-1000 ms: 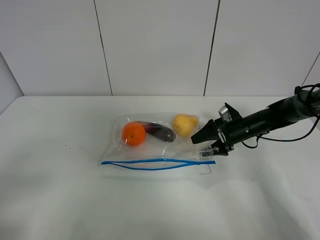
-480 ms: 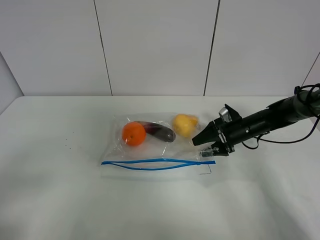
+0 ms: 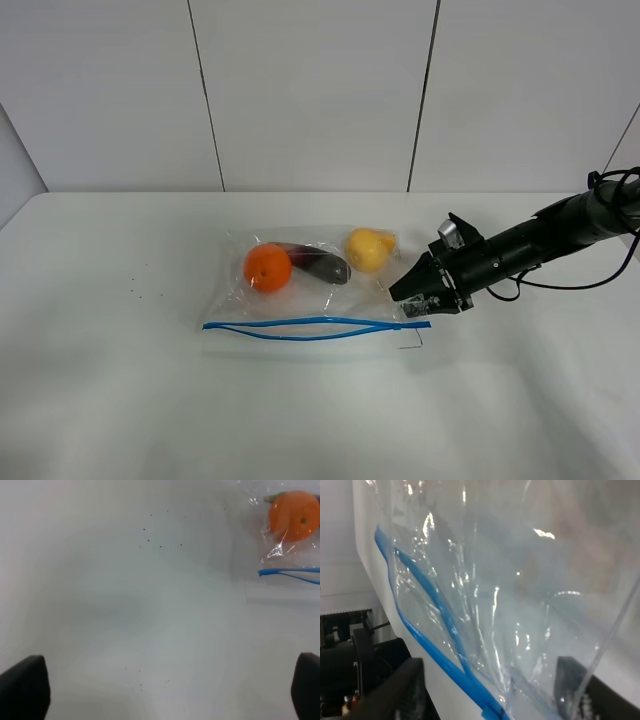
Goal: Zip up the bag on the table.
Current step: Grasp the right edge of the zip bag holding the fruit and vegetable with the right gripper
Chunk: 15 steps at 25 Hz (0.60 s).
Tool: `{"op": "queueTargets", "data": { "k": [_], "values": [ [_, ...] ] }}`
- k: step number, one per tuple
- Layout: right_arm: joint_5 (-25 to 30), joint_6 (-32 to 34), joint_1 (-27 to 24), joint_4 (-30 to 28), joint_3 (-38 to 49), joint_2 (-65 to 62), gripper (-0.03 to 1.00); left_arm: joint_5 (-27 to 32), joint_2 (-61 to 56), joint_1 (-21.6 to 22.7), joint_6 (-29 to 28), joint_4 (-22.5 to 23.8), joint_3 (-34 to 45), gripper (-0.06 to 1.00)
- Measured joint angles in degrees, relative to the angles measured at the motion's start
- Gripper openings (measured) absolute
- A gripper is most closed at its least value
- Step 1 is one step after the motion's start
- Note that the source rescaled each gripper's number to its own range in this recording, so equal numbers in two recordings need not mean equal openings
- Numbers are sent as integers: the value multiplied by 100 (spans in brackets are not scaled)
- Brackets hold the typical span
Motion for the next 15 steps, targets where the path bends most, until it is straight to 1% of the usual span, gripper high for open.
{"op": "queueTargets", "data": {
  "k": [4,9,15],
  "values": [
    [0,0,0,-13,0,0,52,0,0,0,0,6,0,100],
    [0,5,0,-19,0,0,34,0,0,0,0,6,0,100],
    [0,19,0,-19,0,0,20,-6,0,0,0,7,0,100]
  ]
}}
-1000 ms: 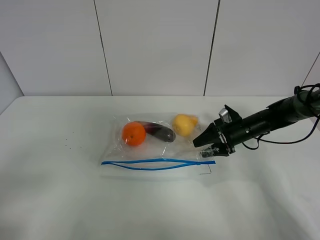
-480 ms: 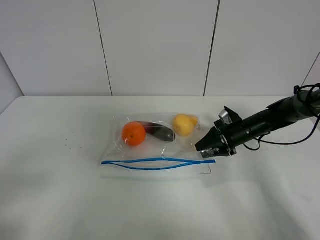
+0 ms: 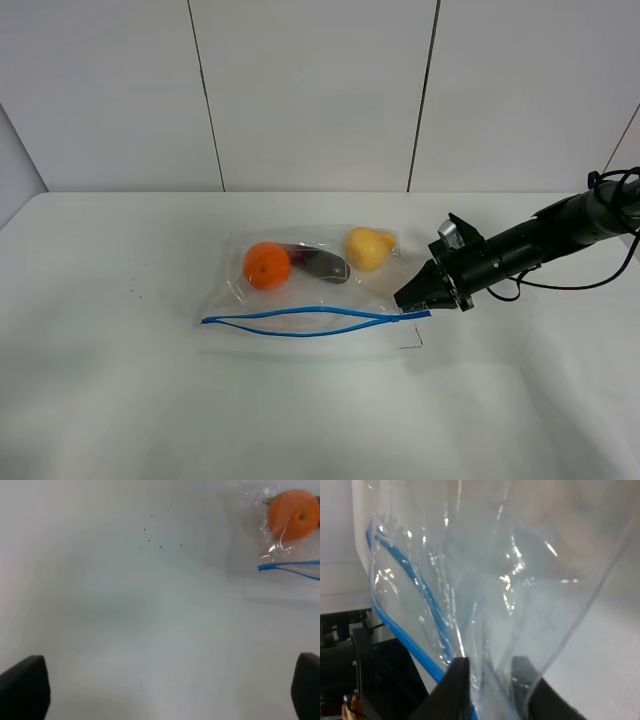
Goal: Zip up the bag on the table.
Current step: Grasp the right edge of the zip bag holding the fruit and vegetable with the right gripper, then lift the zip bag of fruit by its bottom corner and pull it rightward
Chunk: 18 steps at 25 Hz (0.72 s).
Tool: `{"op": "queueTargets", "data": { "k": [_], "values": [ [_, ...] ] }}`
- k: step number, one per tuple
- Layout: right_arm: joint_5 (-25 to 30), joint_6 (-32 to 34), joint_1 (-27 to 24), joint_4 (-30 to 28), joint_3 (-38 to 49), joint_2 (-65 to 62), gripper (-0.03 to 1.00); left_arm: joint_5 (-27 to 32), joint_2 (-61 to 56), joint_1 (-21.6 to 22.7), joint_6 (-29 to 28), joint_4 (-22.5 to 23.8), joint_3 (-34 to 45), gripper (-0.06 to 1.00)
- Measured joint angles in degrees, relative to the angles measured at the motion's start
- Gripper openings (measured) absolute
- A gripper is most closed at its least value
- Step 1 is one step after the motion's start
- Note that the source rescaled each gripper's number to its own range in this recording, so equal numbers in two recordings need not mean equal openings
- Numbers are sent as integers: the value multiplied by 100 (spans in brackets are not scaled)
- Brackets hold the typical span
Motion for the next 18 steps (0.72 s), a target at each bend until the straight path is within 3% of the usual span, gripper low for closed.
{"op": "queueTargets", "data": {
  "k": [7,18],
  "values": [
    [0,0,0,0,0,0,2,0,0,0,0,0,0,100],
    [0,-107,0,0,0,0,0,0,0,0,0,0,0,100]
  ]
}}
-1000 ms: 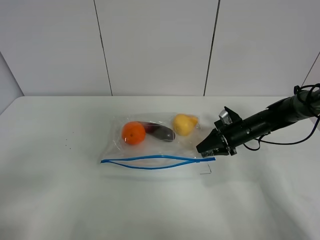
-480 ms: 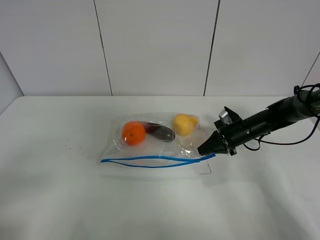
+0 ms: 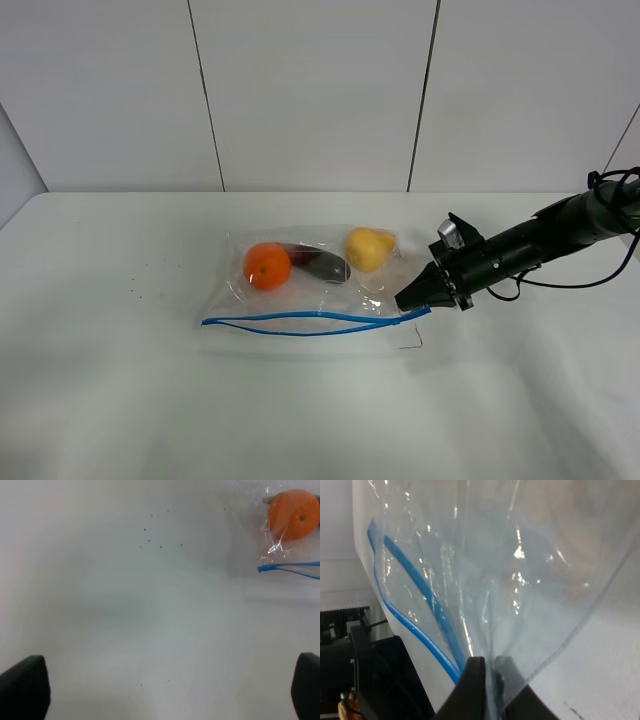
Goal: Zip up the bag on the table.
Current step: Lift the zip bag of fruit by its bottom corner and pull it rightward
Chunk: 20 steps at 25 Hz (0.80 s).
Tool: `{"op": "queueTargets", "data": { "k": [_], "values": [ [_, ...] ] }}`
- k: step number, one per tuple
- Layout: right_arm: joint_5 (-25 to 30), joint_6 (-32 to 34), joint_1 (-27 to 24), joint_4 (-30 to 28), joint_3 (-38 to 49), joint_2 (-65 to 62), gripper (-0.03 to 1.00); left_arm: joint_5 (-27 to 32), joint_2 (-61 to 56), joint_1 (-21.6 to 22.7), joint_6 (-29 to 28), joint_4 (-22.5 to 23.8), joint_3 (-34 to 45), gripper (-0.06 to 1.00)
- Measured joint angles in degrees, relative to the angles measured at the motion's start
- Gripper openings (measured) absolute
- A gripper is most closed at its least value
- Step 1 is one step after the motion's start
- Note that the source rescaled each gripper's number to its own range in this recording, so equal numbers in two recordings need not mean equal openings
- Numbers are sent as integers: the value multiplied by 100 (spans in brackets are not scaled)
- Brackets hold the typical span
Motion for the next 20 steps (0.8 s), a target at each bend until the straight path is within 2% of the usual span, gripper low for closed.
{"op": "queueTargets", "data": {
  "k": [9,20],
  "values": [
    [0,259,0,35,0,-52,0,0,0,0,0,0,0,100],
    [6,572,0,34,4,-1009,0,0,0,0,0,5,0,100]
  ]
}}
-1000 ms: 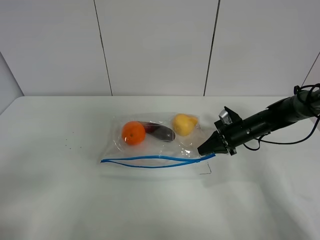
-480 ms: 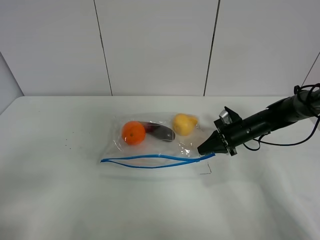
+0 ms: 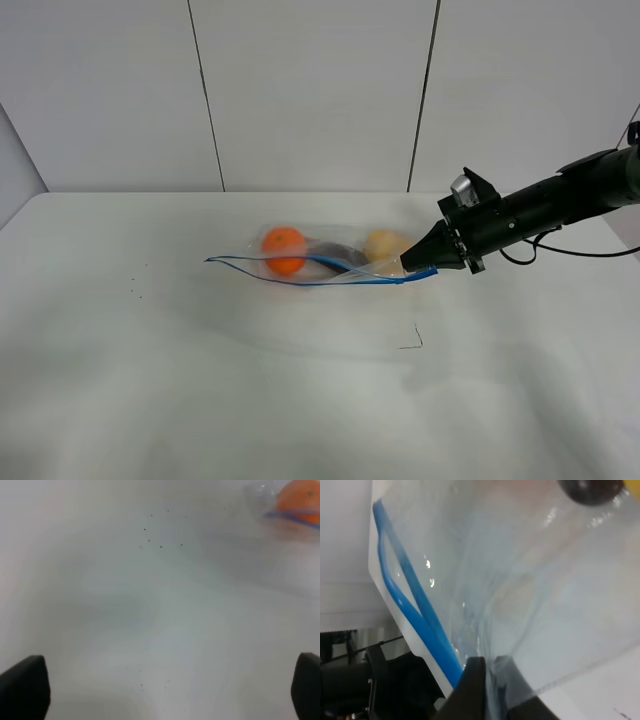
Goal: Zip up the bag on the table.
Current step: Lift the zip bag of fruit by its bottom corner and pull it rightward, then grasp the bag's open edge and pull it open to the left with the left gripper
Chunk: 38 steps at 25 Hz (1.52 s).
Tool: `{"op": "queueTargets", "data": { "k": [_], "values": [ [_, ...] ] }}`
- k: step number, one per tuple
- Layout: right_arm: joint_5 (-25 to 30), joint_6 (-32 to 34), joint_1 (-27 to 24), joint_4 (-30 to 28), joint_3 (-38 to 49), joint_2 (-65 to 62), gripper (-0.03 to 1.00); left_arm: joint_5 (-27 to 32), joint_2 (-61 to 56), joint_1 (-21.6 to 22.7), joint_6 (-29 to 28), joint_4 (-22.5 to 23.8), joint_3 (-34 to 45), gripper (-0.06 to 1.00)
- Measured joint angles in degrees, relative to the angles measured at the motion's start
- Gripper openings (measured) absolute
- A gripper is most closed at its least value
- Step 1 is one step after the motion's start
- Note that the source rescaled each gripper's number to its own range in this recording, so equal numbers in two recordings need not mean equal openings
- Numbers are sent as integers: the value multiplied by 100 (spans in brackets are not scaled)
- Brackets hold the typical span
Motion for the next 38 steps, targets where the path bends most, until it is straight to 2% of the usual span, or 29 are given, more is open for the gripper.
{"op": "queueTargets", "data": {
  "k": [13,17,22,24,28,30,33,35,38],
  "values": [
    [0,266,0,-145,0,-234,0,-11,0,0,0,19,-6,100],
    [0,266,0,-172,0,-234,0,-148,445,0,79,-226,-136,99],
    [0,266,0,-188,0,-234,0,-857,1859,0,1079,-360,-749,98],
    [0,268,0,-194,0,-234,0,-1170,2510,0,1596,-362,-1212,98],
    [5,299,0,-194,0,-234,0,-1621,3658,-50,2227,-368,-2242,97],
    [5,303,0,-194,0,-234,0,-1742,4107,-241,2429,-305,-2672,96],
    [5,303,0,-189,0,-234,0,-1940,4638,-737,2526,126,-3131,96],
    [5,303,0,-179,0,-234,0,-2052,4932,-1173,2524,608,-3294,96],
    [5,309,0,-176,0,-234,0,-2100,5291,-2151,2291,1564,-3317,96]
  ]
}}
